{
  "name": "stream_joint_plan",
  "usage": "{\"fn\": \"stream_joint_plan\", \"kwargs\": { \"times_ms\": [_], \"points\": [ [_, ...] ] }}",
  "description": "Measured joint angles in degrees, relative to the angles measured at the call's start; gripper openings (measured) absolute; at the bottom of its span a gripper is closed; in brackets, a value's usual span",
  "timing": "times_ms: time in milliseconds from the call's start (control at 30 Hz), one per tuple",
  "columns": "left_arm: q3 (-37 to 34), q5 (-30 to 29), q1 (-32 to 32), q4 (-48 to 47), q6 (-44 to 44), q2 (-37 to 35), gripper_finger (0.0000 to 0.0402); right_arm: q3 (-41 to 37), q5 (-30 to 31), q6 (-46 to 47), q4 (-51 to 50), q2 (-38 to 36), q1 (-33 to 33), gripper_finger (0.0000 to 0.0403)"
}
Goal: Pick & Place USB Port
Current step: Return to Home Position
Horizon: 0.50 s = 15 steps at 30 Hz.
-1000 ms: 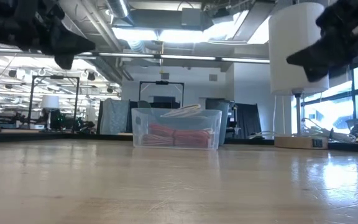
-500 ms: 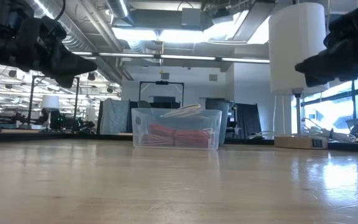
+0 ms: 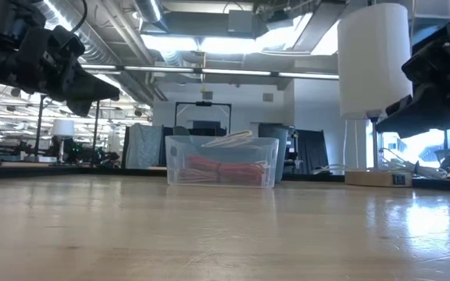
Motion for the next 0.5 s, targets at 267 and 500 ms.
{"fn": "stream_joint_plan", "kwargs": {
  "times_ms": [267,500],
  "points": [
    [0.00,-0.09,0.00,-1.52,0.04,0.42,0.0017,0.00,0.16,-5.88,-0.19,-0.55,0.00,0.0029],
    [0.00,-0.45,0.00,-6.97,0.40,-2.77,0.0017,0.02,-0.25,-10.02,0.42,-12.16,-1.70,0.0030]
  ]
}}
